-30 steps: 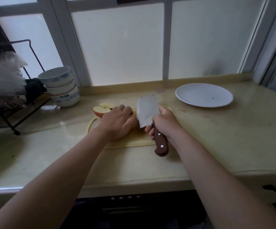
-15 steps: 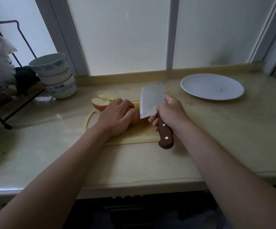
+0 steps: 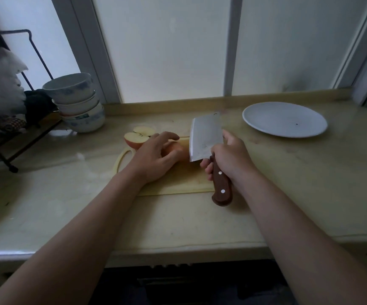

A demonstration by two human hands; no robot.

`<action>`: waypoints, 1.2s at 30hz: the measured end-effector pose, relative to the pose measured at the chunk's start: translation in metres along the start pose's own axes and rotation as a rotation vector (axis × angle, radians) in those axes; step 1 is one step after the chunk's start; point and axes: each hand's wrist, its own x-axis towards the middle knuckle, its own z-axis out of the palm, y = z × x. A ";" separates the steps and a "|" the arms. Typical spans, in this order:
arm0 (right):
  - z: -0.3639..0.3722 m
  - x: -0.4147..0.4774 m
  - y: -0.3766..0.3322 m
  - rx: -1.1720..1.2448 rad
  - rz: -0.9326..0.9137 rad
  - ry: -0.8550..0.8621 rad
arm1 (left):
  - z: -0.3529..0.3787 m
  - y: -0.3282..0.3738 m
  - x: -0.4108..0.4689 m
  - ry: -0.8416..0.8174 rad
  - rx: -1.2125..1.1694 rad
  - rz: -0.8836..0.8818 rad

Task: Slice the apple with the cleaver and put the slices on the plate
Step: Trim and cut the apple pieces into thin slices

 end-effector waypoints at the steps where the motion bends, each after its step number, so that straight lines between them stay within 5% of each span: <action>1: 0.000 0.000 0.000 0.008 -0.004 -0.001 | -0.001 0.001 -0.001 0.041 -0.089 -0.020; 14: 0.002 -0.001 0.003 -0.125 -0.082 0.039 | -0.002 0.016 -0.001 0.176 -0.356 -0.138; 23: 0.002 -0.010 -0.003 -0.320 -0.190 0.047 | -0.001 0.016 -0.010 0.151 -0.213 -0.012; 36: 0.027 -0.033 -0.024 -0.711 -0.477 0.040 | 0.003 0.016 -0.009 0.219 -0.192 -0.070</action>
